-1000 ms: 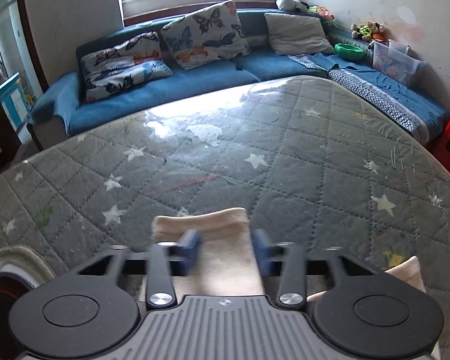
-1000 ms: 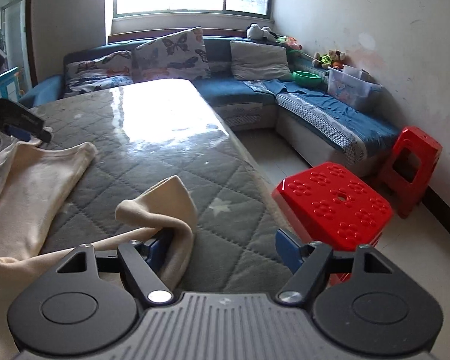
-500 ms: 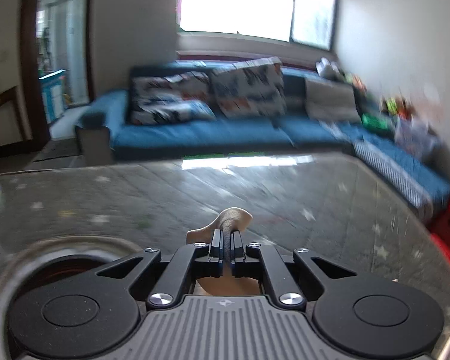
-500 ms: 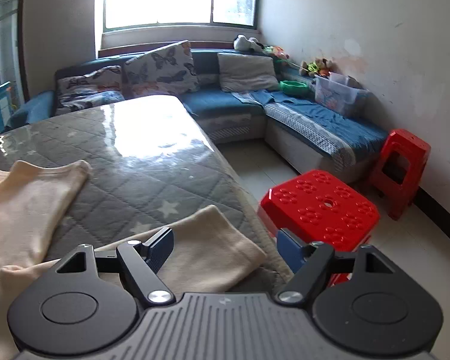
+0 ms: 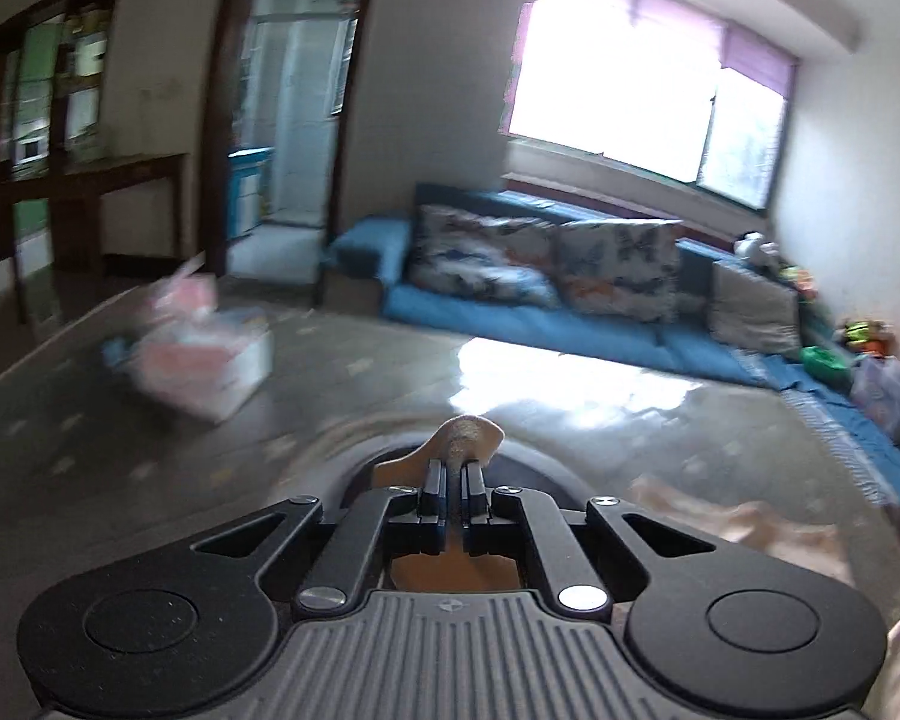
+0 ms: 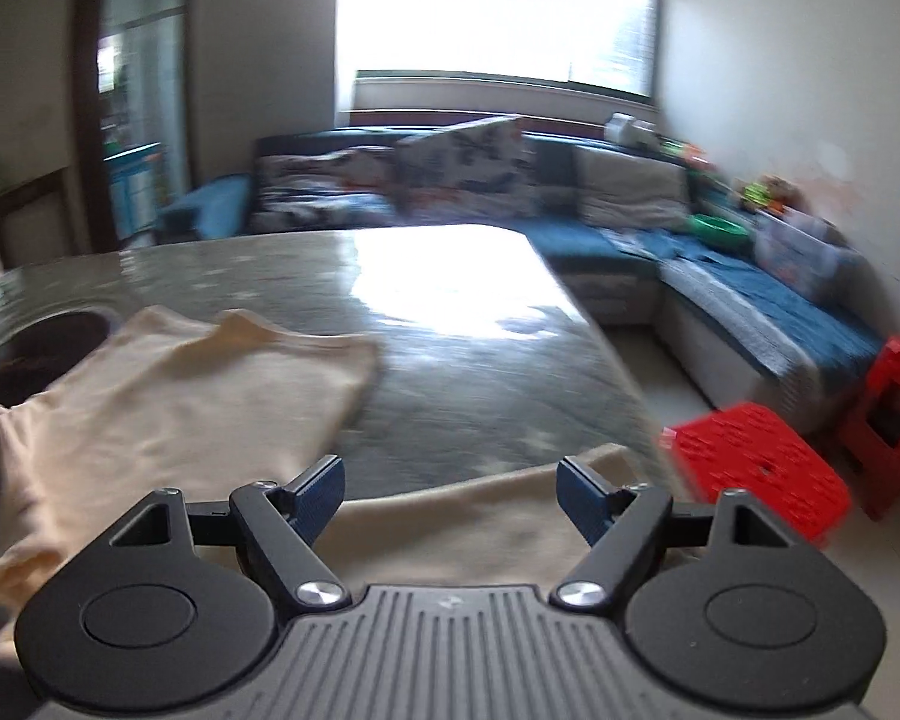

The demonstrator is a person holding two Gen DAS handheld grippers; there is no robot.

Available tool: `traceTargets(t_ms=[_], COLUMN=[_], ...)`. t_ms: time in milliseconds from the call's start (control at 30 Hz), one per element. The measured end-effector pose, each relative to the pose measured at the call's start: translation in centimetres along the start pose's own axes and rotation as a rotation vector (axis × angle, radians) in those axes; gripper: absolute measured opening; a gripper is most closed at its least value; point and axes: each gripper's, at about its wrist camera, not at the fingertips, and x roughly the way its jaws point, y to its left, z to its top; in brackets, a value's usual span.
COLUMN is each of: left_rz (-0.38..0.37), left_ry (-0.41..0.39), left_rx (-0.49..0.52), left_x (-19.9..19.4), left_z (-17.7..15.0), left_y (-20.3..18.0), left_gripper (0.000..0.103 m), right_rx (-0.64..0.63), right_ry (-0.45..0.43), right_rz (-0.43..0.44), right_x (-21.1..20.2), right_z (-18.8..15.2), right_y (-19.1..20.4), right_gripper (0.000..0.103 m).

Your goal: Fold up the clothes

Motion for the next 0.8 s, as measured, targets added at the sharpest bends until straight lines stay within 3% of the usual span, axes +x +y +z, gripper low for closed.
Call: traceTargets(t_ms=[233, 533, 800], left_rz=[0.092, 0.131, 0.157], left_ry=[0.092, 0.116, 0.146], left_rx=[-0.056, -0.062, -0.090], left_x=[0.9, 1.2, 1.1], left_z=[-4.6, -6.9, -7.8], left_y=[4.9, 6.8, 8.4], left_gripper=[0.005, 0.005, 0.007], right_rx=[-0.172, -0.361, -0.468], right_ry=[0.047, 0.136, 0.231], right_rz=[0.270, 0.456, 0.617], right_x=[0.1, 0.9, -0.9], right_z=[0.3, -1.7, -4.1], right_y=[7.1, 15.3, 16.4], right_gripper=[0.079, 0.077, 0.077])
